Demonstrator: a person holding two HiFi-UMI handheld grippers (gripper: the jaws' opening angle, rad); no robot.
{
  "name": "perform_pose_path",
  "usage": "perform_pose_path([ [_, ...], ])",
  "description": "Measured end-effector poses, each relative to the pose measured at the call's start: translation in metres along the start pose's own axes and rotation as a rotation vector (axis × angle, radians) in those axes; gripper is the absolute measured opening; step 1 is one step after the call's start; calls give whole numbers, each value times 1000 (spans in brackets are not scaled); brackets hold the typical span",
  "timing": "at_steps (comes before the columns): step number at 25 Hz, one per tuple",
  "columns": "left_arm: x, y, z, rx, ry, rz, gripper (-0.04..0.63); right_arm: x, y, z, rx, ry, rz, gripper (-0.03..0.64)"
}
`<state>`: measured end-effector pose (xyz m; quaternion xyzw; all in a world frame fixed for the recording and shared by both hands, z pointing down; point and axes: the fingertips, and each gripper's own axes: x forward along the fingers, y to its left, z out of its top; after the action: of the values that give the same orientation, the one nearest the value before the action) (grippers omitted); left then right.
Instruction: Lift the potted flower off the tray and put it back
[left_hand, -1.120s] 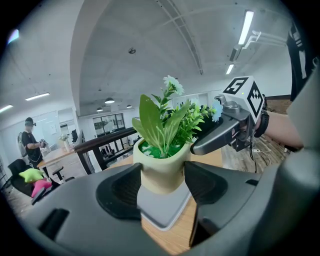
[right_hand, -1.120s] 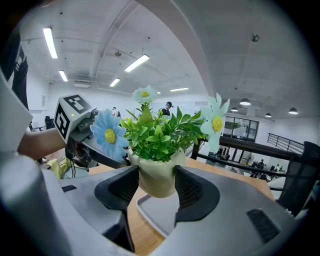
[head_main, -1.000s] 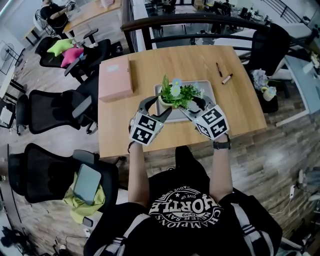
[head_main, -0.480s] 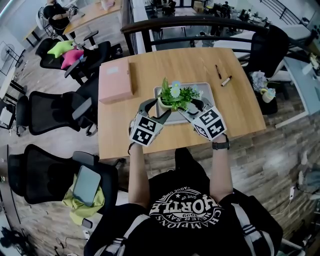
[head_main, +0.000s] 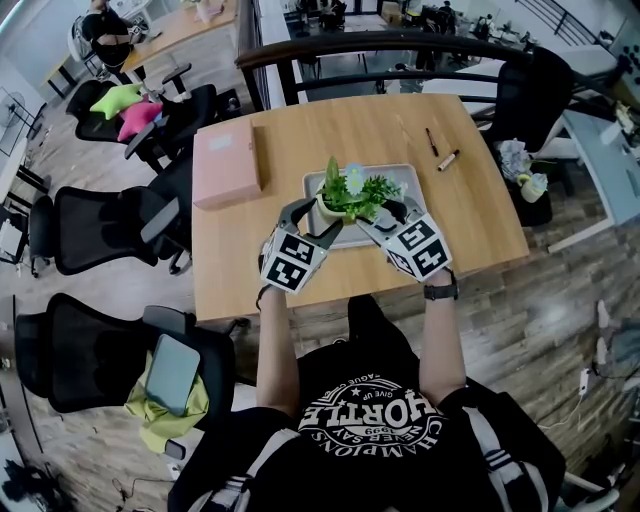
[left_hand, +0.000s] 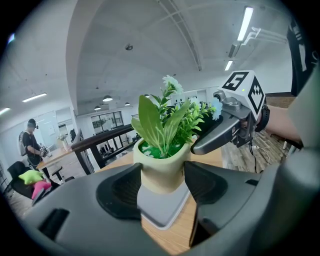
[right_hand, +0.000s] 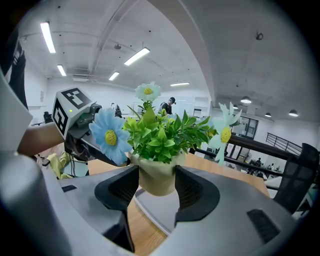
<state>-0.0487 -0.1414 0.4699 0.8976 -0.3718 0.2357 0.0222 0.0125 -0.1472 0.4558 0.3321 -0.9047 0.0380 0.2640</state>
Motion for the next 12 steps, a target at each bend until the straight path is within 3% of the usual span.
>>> perform_pose_path([
  [12, 20, -12, 3, 20, 10, -43, 288, -12, -14, -12, 22, 6, -35, 245],
])
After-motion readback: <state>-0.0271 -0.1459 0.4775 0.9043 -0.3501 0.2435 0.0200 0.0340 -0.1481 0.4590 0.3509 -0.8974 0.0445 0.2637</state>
